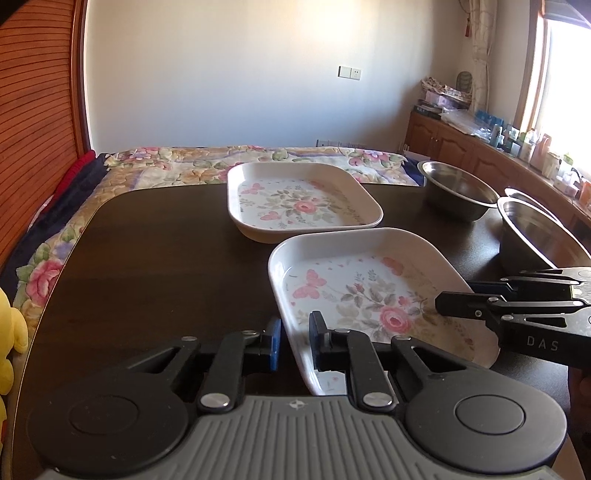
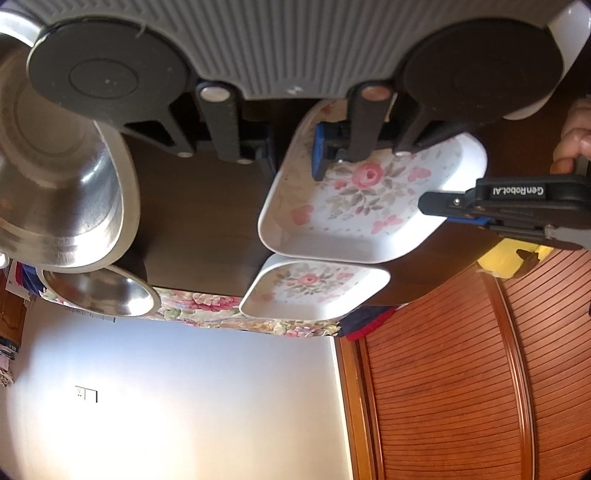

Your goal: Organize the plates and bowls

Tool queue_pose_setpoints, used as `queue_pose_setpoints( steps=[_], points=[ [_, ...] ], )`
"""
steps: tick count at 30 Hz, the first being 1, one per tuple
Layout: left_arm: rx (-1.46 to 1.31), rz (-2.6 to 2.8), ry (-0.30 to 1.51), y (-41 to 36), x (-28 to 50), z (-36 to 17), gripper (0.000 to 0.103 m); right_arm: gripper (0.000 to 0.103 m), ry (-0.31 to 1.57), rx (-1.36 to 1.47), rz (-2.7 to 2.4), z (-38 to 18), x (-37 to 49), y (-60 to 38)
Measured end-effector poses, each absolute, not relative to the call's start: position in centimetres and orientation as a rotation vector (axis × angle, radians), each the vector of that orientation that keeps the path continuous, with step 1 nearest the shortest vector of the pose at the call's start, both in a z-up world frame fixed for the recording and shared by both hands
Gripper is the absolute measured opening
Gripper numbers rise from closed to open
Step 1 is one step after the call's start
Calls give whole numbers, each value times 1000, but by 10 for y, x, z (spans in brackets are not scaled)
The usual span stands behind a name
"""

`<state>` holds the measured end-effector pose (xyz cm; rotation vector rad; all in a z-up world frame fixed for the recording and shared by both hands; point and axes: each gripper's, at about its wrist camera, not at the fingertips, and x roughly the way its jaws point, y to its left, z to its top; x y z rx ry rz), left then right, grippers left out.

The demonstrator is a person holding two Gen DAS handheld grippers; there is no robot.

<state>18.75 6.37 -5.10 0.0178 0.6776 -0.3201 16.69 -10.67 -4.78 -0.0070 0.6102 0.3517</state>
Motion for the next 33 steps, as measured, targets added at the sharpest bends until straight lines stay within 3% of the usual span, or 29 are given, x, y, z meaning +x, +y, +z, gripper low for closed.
queue_pose_setpoints(
  steps=[7, 33],
  points=[
    [10, -321, 673, 65, 185, -51, 16, 17, 604, 0, 352, -49, 168, -108],
    [0, -307, 615, 62, 149, -14, 16, 16, 551, 1, 343, -18, 141, -111]
  ],
)
